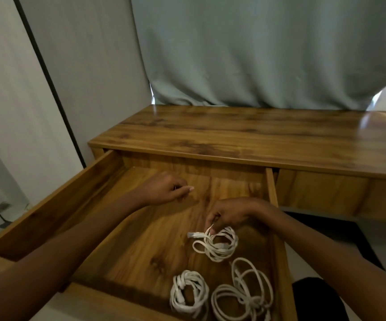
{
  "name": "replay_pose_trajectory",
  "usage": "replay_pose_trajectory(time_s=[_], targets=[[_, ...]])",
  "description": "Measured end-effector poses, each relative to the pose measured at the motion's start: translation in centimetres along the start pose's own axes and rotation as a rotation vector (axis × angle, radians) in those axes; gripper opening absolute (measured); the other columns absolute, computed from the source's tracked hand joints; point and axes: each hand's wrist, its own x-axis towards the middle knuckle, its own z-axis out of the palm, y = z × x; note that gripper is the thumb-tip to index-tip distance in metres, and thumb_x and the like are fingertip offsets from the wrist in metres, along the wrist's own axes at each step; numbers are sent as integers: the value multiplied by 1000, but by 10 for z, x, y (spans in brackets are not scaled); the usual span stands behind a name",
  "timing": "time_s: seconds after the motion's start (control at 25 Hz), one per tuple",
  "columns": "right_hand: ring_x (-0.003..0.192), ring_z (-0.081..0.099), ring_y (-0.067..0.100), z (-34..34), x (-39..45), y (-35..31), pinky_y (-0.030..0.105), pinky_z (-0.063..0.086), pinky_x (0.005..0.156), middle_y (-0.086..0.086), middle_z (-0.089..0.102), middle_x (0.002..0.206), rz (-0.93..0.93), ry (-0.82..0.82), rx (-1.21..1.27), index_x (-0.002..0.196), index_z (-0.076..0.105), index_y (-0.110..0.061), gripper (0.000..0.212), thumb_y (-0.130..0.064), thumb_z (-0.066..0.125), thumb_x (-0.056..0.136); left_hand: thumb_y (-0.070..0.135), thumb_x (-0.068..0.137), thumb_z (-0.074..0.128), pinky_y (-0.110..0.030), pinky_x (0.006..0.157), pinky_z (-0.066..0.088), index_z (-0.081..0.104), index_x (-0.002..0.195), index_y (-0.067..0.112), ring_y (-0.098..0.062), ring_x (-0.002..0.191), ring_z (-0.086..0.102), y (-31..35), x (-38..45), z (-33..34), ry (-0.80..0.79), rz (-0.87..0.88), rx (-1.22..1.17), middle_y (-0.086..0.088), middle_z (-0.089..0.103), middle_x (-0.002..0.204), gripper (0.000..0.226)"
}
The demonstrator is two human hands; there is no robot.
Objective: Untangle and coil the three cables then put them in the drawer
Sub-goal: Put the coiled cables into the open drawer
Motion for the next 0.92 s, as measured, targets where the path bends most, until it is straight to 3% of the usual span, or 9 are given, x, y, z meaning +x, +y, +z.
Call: replay_pose_trajectory(time_s=[0.08,0.2,0.28,0.4,0.52,0.68,0.8,0.92], targets=[[101,66,8,8,-6,-7,30,52,94,2,74,113,-5,-33,22,120,72,-8,25,-13,66,96,46,102,47,-28,59,50,68,77,24,2,59,61,11,-1,6,-50,56,30,16,66,66,39],[113,66,18,13,-18,-21,48,54,100,-3,70,120,30,-96,55,126,69,-16,30,-17,66,96,42,103,50,-21,59,46,70,85,21,3,63,61,28,-5,6,-128,57,17,16,67,70,34],[117,62,17,14,-33,-35,41,55,96,-3,65,129,88,-80,12,136,62,-22,37,-25,62,99,45,102,49,-21,61,46,70,91,22,3,67,61,44,-13,3,-166,34,32,16,68,76,33],[120,59,16,17,-69,-67,39,50,99,-4,60,137,154,175,-234,141,55,-27,41,-39,54,102,58,99,41,-30,65,53,66,104,31,1,80,64,68,-38,-4,-98,-2,138,15,71,94,38],[119,59,16,40,-114,-121,42,50,97,-6,61,136,208,404,-255,142,52,-34,44,-52,41,104,57,101,36,-27,75,51,58,120,36,0,100,62,101,-73,-6,30,-73,193,17,66,117,36],[131,49,19,107,-151,-182,44,42,102,-5,46,151,287,486,-248,150,37,-34,56,-63,26,103,54,104,27,-37,94,46,51,135,35,-6,116,56,150,-130,12,207,-182,201,15,59,132,43],[145,34,24,154,-147,-185,50,28,115,0,28,164,438,596,-342,155,27,-26,74,-69,9,98,50,104,25,-39,112,33,50,139,30,-14,133,48,172,-159,37,313,-256,162,7,55,143,47],[151,23,28,180,-133,-172,56,14,120,1,20,167,546,694,-363,157,22,-25,88,-73,-7,89,53,103,24,-42,118,24,49,144,27,-18,143,38,178,-162,47,362,-279,215,5,47,152,55]])
